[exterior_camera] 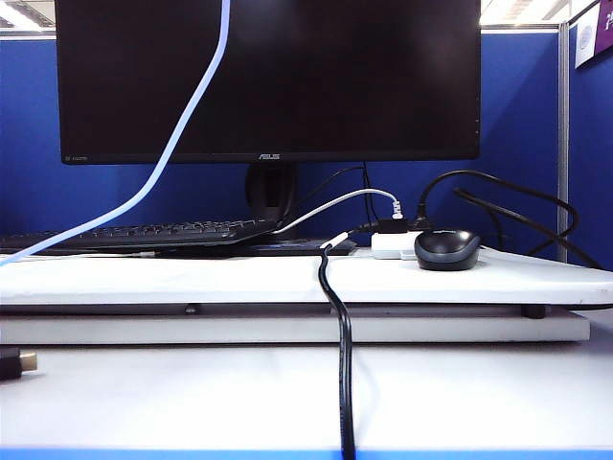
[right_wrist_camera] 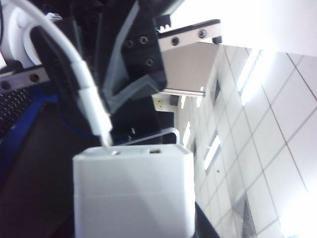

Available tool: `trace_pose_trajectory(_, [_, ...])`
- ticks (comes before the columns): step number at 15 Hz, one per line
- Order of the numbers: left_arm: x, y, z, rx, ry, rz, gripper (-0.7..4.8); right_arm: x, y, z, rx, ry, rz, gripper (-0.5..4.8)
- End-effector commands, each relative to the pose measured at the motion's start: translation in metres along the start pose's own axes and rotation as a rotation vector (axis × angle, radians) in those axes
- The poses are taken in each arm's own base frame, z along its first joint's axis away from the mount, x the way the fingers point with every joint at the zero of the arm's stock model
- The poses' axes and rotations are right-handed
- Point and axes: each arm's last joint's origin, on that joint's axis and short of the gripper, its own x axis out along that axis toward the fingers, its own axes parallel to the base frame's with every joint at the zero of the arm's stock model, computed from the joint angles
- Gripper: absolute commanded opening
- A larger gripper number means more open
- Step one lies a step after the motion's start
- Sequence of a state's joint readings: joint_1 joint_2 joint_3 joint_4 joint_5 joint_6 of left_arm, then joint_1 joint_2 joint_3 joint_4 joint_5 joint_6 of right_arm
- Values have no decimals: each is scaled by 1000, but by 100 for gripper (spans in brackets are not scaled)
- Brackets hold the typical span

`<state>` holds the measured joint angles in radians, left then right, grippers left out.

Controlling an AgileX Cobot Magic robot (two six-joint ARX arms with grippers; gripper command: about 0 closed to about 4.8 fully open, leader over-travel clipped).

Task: Pick up the Type-C charging cable and the charging base, insert one end of the Type-C charger into the corresponding slot on the base, and finally place the plugged-in charger back on the table.

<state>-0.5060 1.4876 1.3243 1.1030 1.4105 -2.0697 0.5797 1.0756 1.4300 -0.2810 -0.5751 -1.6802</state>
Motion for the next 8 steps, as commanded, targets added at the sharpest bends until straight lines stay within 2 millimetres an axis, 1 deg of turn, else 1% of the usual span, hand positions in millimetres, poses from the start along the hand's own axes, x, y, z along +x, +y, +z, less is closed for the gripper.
trace_pose_trajectory(1, [0,-3,-1,15,2,-3,-6,-2,-4,1,-12,-6,-17,0])
trace_pose_trajectory(4, [0,-3,-1,15,2,-3,-5,-2,0,2,-38,-16,18,0])
trace_pose_trajectory(5, [0,-3,-1,15,2,-2,-6,-2,0,2,-44,-37,14,0])
trace_pose_trajectory(8, [0,-3,-1,16,3,-2,-6,-2,-5,2,-64,-23,-28,0])
